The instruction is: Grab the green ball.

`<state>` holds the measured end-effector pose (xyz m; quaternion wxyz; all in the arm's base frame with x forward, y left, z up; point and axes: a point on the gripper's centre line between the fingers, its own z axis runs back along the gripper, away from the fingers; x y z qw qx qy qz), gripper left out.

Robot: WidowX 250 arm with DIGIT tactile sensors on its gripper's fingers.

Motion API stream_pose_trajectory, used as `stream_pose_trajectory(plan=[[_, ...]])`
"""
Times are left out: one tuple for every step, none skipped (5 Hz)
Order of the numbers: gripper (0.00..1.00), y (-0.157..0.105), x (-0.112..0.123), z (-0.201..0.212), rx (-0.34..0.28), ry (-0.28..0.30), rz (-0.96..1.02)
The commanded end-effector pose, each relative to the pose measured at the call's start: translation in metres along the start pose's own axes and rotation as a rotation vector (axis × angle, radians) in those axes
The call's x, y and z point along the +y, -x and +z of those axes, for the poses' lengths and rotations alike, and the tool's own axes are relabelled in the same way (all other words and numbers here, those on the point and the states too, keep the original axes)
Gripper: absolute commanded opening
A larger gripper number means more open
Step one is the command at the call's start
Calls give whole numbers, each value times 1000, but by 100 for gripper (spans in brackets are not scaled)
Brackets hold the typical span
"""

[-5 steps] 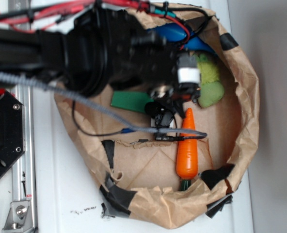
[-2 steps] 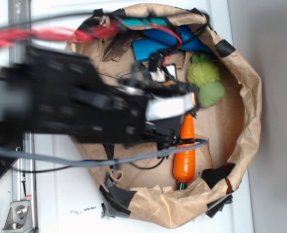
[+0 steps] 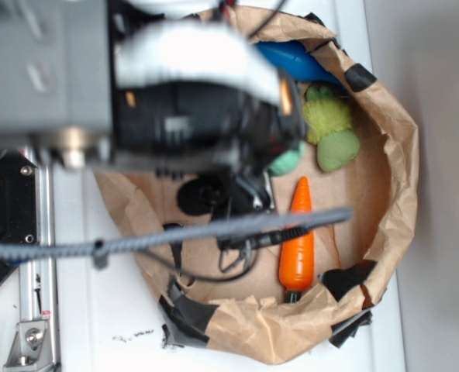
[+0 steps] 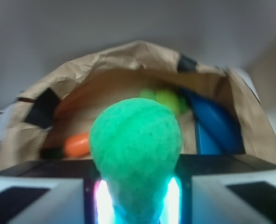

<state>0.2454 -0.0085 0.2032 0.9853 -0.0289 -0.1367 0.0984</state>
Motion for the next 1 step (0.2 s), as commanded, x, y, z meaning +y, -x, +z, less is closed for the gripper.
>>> stream_pose_trajectory(plan=[[0, -5, 8, 18, 21, -101, 154]])
